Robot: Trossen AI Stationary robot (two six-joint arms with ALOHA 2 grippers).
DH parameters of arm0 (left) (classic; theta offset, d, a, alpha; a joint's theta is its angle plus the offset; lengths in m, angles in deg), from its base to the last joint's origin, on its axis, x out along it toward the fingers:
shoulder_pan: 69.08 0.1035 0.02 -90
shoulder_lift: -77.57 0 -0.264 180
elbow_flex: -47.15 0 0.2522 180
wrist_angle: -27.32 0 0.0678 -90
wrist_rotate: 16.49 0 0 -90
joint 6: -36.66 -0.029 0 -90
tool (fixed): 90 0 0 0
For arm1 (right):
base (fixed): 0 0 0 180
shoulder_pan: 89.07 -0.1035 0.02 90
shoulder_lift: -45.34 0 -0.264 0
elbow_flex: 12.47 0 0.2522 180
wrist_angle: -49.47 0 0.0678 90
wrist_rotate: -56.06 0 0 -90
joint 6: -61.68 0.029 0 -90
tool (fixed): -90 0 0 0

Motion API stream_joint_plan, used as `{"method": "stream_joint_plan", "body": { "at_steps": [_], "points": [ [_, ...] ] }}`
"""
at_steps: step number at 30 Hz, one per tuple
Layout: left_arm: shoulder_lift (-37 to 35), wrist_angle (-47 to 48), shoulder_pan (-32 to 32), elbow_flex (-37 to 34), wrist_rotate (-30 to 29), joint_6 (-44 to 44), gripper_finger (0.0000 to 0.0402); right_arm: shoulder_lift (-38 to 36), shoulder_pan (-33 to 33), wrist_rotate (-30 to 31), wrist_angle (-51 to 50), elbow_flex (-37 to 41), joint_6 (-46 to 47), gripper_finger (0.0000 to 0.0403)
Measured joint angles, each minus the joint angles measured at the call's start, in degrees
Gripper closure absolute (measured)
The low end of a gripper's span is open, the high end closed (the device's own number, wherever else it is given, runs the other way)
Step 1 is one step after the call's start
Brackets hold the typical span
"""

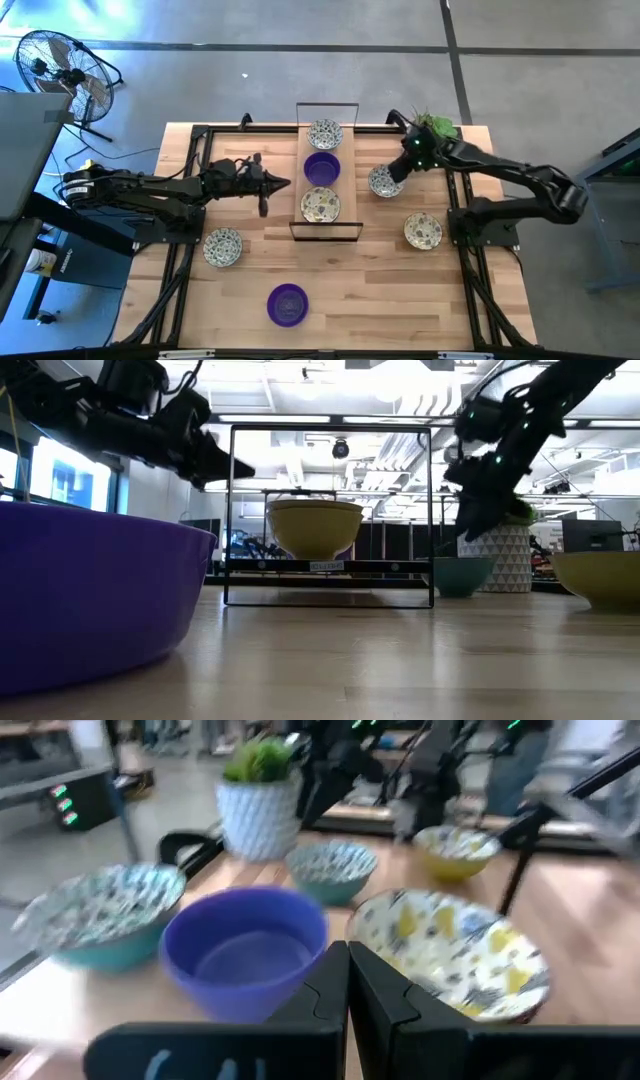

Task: Pick & Place Mini bowls
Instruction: Stack the right blue patterned bowl on top of the blue patterned bowl on the shelf

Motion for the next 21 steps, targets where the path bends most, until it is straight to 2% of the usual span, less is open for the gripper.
{"method": "stream_joint_plan", "body": {
  "at_steps": [6,9,13,21],
  "points": [
    [0.0,-1.7,0.0,0.0,1.4,1.3,0.0401,-7.8,-4.9,6.7,0.1,0.0,-2.7,0.0241],
    [0.0,-4.6,0.0,-0.5,1.4,1.6,0.0401,-10.2,-8.1,6.3,0.2,0.0,-4.8,0.0257],
    [0.0,-12.6,0.0,-4.3,1.3,2.7,0.0401,-11.1,-13.5,6.6,1.6,0.0,-5.9,0.0281],
    [0.0,-16.6,0.0,-6.2,-1.1,4.5,0.0401,-11.1,-22.7,15.6,7.0,0.0,-8.9,0.0314]
  ]
}}
